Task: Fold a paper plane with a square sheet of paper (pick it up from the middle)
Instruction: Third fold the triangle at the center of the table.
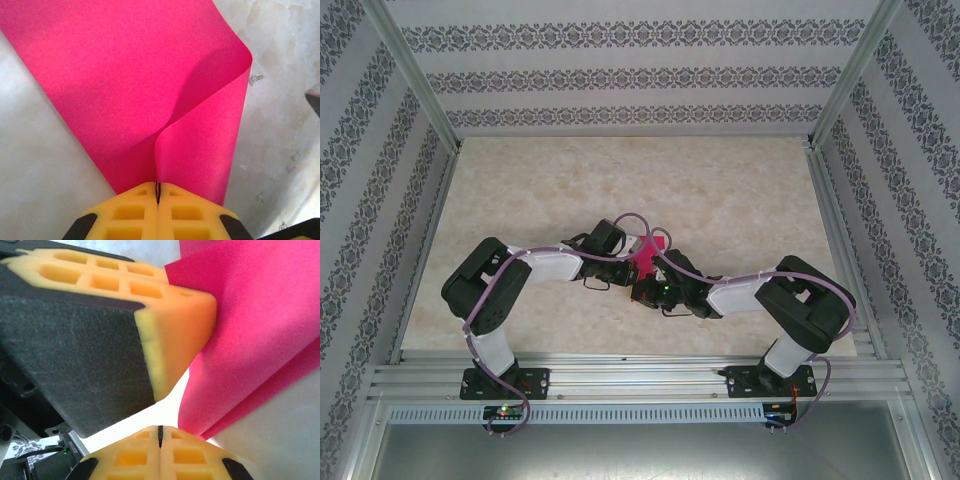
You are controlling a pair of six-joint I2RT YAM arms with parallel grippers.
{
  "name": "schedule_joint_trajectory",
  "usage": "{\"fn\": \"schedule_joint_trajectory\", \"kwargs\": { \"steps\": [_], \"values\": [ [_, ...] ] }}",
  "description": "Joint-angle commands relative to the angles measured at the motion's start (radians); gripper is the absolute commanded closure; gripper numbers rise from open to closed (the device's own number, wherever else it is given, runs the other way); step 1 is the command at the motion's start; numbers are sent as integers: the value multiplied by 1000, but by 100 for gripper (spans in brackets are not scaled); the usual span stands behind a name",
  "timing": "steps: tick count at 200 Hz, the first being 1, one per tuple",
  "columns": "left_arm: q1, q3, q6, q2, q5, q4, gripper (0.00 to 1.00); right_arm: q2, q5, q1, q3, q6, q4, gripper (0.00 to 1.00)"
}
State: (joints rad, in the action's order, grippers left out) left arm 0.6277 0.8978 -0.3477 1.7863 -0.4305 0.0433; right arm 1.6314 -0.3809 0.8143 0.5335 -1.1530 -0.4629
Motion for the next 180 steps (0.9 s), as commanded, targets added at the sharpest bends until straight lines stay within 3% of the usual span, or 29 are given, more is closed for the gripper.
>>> {"fn": "schedule_joint_trajectory", "kwargs": {
  "steps": [1, 58, 113, 180],
  "values": [
    [-6, -7, 23, 53, 7, 70, 98, 24, 17, -4, 9, 11, 9, 100],
    [-6, -3, 26, 58, 9, 78, 97, 86, 11, -10, -29, -14, -33, 99],
    [-6, 0, 31, 56, 11, 84, 97, -115, 46, -41, -62, 24, 9, 100],
    [-6, 11, 35, 65, 6, 93, 97, 44, -48, -71, -5, 4, -109, 100]
  ]
}}
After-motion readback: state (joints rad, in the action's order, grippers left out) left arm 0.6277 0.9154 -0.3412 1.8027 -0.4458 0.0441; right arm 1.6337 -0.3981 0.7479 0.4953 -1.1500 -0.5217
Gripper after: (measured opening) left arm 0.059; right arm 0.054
